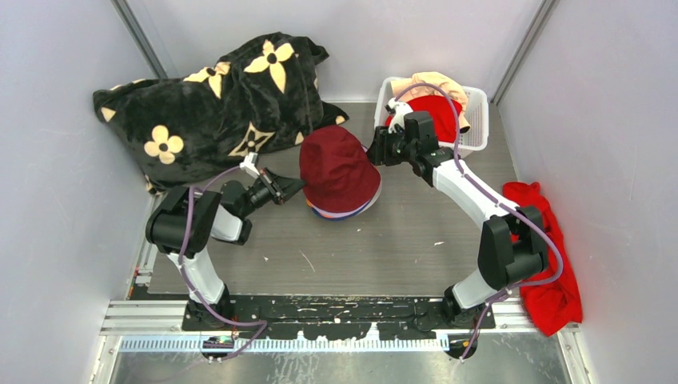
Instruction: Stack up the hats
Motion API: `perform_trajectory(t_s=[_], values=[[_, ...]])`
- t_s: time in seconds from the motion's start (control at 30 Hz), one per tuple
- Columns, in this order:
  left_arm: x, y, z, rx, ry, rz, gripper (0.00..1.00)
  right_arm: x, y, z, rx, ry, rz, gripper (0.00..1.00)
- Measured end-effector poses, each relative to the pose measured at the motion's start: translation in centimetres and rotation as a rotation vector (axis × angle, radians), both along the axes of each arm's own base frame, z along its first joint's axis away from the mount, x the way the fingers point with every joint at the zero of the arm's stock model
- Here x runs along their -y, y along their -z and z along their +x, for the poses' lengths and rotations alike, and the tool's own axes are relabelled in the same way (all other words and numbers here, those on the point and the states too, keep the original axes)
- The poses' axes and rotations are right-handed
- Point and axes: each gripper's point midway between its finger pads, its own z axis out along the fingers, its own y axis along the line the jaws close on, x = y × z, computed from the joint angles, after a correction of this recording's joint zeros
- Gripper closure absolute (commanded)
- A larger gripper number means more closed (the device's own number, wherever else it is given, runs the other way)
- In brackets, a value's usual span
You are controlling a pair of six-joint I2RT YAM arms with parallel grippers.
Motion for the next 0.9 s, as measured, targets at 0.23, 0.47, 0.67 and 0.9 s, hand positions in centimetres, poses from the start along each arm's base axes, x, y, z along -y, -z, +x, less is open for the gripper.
perform_trajectory(t_s=[0.23,0.47,0.67,0.9], values=[[0.3,-0.9,0.7,-0.009,0.018,0.021,1.0,0.0,0.6,-0.8,-0.008,-0.001,-0.005,0.54],[0.3,-3.0,1.3,0.02,0.017,0.117,1.0,0.1,2.3,-3.1,-0.05,-0.001,-0.019,0.54],[0.0,-3.2,0.7,0.018,0.019,0.186,1.0,1.4,2.4,-4.1,-0.059,0.052,-0.064,0.54],[-0.2,-2.9,-0.1,0.005,0.027,0.237,1.0,3.0,-1.0,-4.3,0.004,0.12,-0.09,0.53]])
